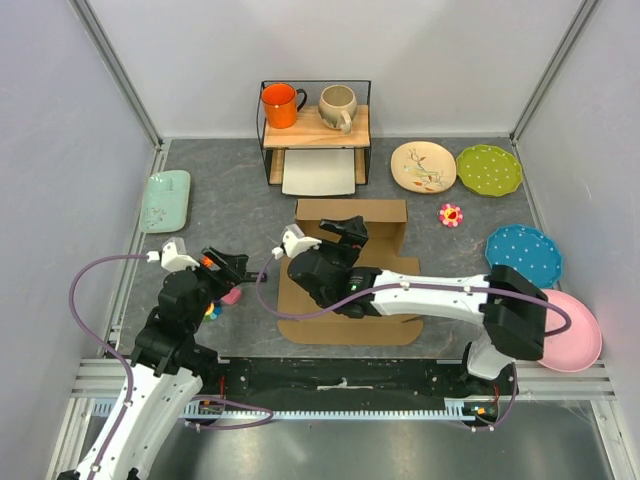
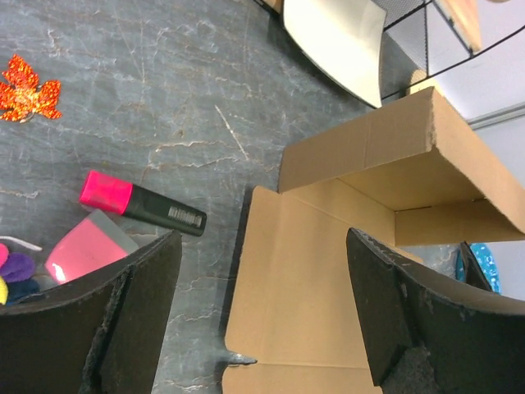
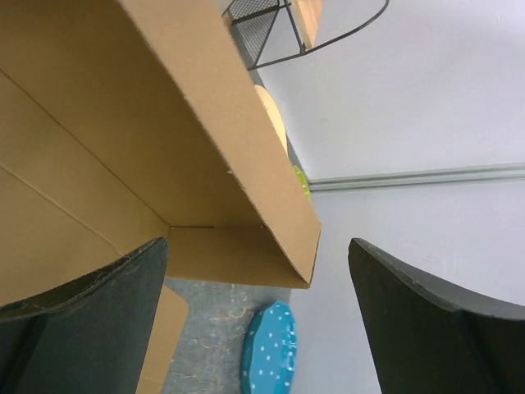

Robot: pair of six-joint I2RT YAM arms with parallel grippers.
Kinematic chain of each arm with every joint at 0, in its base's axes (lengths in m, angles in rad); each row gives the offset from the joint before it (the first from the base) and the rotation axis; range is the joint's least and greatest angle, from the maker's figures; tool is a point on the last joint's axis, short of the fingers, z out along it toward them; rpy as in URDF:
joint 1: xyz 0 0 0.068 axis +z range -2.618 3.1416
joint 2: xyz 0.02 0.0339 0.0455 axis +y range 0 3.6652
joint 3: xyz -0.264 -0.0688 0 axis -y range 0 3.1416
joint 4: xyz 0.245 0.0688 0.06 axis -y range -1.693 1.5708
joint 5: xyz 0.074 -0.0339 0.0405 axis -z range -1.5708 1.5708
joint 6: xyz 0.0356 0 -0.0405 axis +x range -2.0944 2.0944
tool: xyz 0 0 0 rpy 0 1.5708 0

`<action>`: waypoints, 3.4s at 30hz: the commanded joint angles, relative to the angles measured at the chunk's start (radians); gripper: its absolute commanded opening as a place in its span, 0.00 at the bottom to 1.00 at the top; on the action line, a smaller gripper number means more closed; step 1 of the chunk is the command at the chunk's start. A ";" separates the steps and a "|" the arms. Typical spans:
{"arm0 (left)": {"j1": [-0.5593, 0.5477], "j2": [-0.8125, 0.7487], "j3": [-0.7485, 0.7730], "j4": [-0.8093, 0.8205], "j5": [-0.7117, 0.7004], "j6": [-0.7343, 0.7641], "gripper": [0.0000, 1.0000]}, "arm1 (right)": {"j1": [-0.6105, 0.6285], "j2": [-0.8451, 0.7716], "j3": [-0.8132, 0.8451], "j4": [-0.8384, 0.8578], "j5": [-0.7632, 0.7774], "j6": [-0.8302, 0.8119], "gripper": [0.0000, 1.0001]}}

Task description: Fold the paper box

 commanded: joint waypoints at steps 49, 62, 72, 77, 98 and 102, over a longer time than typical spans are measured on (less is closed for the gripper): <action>0.004 -0.027 0.429 -0.093 -0.095 0.066 0.83 | -0.689 -0.294 0.510 -0.739 -0.734 0.791 0.00; 0.004 -0.061 0.350 -0.088 0.026 -0.061 0.82 | -0.979 -0.535 0.037 -0.613 -1.232 1.312 0.00; 0.004 -0.029 0.285 -0.076 0.123 -0.133 0.80 | -0.989 -0.670 -0.295 -0.571 -1.192 1.603 0.00; 0.004 -0.024 0.233 -0.068 0.153 -0.161 0.78 | -0.987 -0.710 -0.452 -0.539 -1.152 1.770 0.00; 0.004 0.009 0.113 -0.039 0.187 -0.194 0.75 | -0.610 -0.669 -0.602 -0.280 -0.996 2.323 0.03; 0.004 0.002 0.098 -0.042 0.178 -0.176 0.74 | -0.567 -0.685 -0.638 -0.234 -0.974 2.295 0.38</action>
